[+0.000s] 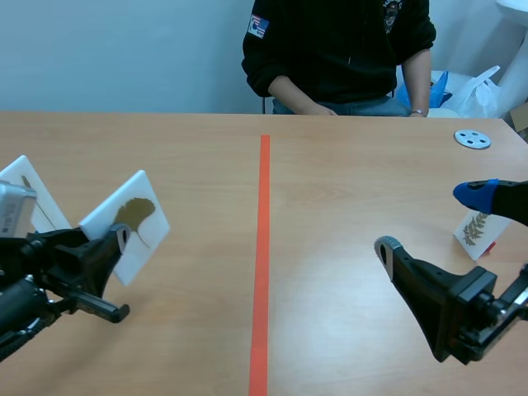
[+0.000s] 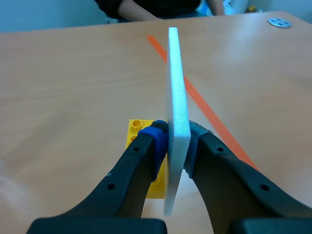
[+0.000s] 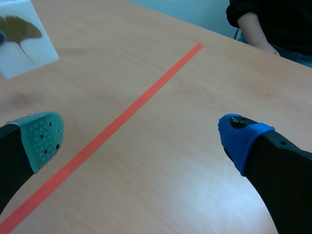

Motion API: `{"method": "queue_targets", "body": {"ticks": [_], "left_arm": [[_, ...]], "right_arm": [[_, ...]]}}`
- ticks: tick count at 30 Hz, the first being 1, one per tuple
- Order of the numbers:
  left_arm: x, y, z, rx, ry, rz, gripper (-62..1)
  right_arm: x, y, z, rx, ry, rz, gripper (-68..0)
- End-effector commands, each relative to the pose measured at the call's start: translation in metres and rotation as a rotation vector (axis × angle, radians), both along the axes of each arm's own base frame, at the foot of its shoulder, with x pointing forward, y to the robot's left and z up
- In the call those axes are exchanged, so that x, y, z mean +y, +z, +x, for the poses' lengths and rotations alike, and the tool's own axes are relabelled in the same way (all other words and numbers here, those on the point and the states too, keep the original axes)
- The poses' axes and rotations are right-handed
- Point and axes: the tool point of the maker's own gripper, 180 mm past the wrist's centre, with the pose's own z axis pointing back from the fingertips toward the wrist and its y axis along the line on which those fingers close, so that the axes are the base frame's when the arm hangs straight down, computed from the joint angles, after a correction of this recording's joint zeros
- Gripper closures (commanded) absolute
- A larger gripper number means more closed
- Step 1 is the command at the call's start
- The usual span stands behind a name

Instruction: Sort the leaf by its shape. The table is split by an orange tape line. A compound leaf with several leaflets goes to the left side, a simple leaf with one blade goes to the right side. Return to the home posture when a red brick is placed on the table.

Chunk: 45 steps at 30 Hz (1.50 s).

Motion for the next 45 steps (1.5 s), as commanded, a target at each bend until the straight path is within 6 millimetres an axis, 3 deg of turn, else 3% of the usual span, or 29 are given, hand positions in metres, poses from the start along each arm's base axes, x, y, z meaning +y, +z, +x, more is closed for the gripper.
{"method": "queue_targets", "body": {"ticks": [1,8,20,35,41,45], "left_arm": [[0.003,0.012,0.003,-0.051,0.016,-0.03,-4.2],[0.019,0.003,0.005,-0.037,0.068,-0.002,-4.2],[0.067,-0.045,0.019,0.02,0.251,0.041,-4.2],[0.099,-0.064,0.016,0.0,0.382,0.038,-4.2],[0.101,-0.066,0.015,0.006,0.384,0.042,-4.3],[0.101,-0.066,0.015,0.006,0.384,0.043,-11.7]], "right_arm": [[-0.002,0.008,0.005,-0.03,-0.007,0.015,-67.9],[-0.002,0.008,0.005,-0.03,-0.007,0.014,-67.9],[-0.002,0.008,0.005,-0.03,-0.007,0.015,-67.9],[-0.002,0.008,0.005,-0.031,-0.007,0.015,-67.9],[-0.002,0.008,0.005,-0.031,-0.007,0.016,-67.9],[-0.001,0.009,0.005,-0.032,-0.007,0.016,-67.9]]}}
